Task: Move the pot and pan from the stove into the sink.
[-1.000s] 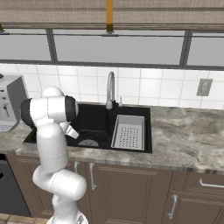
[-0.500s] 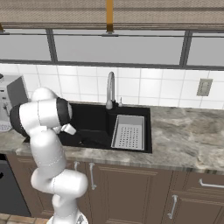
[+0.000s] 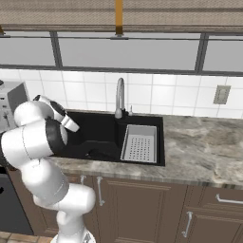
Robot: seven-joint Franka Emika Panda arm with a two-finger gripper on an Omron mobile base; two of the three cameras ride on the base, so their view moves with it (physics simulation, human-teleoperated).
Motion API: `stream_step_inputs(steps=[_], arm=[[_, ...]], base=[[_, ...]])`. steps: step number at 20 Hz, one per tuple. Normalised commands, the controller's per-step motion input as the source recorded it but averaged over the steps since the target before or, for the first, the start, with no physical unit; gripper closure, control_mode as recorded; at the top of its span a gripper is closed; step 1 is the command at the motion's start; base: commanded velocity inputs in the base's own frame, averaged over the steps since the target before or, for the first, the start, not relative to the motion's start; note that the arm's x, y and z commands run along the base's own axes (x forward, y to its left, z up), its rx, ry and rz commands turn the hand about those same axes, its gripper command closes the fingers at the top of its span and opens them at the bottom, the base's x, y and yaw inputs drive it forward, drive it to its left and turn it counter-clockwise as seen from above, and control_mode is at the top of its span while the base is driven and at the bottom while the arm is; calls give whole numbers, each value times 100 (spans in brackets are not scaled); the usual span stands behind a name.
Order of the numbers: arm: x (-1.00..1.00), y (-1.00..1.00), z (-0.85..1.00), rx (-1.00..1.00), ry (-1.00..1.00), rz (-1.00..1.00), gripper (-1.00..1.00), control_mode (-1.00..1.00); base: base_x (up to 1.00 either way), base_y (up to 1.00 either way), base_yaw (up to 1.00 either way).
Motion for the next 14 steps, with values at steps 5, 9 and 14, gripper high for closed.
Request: stream_step_inputs(steps=[5, 9, 14], arm=[[-83, -17, 95, 2, 2, -3, -100, -100], [-100, -19, 61, 0, -9, -4, -100, -100], [-100, -35, 38, 0, -19, -1, -100, -100]], base=[[0, 0, 0], [0, 0, 0], [0, 0, 0]])
